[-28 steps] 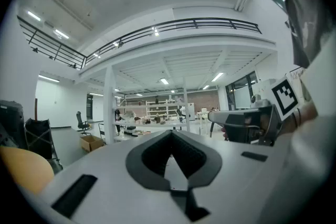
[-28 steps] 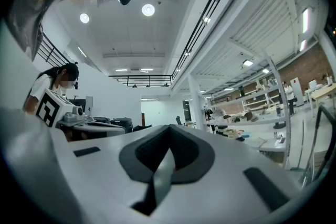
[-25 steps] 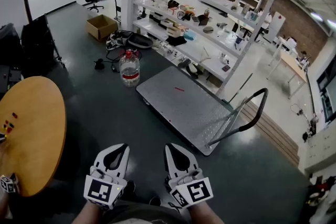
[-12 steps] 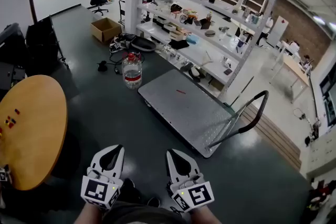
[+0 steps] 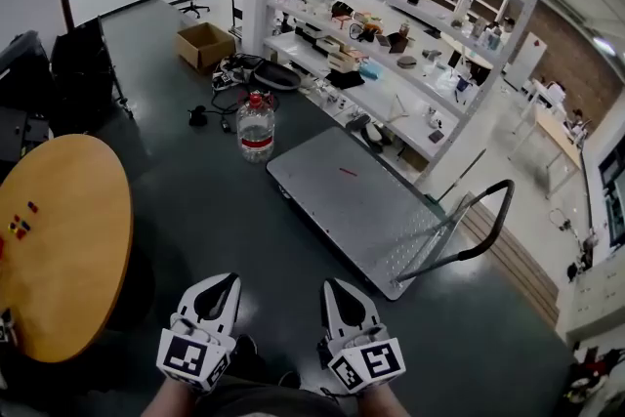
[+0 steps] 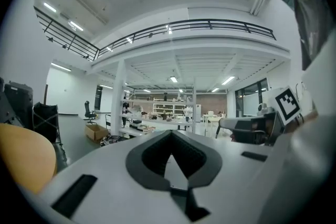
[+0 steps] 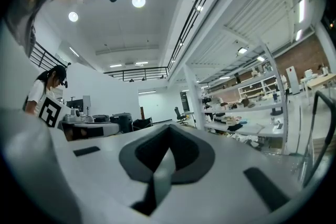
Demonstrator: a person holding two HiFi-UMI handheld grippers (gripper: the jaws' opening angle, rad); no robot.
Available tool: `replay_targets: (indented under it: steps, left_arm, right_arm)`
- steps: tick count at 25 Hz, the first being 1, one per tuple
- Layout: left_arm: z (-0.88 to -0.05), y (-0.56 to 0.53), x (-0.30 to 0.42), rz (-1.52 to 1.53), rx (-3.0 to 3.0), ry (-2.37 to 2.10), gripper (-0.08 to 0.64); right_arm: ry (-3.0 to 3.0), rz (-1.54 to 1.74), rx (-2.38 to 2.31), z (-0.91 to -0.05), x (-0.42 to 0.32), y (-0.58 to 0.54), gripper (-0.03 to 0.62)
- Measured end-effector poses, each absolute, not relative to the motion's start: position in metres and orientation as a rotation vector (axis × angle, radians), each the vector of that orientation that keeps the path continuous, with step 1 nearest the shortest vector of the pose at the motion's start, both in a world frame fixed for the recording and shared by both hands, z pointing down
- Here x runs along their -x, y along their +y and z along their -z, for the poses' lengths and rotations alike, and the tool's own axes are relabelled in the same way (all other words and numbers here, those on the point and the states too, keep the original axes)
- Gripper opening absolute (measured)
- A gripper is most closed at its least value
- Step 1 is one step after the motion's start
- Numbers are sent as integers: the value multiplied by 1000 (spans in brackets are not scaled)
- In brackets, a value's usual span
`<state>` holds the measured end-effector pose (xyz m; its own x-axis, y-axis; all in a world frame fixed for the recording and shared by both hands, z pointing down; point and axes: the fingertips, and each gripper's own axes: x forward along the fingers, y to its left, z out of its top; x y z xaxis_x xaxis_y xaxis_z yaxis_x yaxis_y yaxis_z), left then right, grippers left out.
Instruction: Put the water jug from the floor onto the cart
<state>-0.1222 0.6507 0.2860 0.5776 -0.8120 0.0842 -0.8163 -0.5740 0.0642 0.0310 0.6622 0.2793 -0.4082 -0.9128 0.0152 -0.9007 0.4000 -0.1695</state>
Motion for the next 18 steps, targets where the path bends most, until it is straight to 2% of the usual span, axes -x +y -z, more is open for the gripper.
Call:
replay_targets:
  steps: [11, 18]
  left_arm:
    - [-289, 557, 237, -59, -2623, -1516, 5]
    - [-294, 519, 256, -62, -2609, -1510, 5]
  right_arm:
    - [2627, 161, 1621, -273, 70, 557, -11]
    - [2638, 195, 1640, -280, 85, 525, -11]
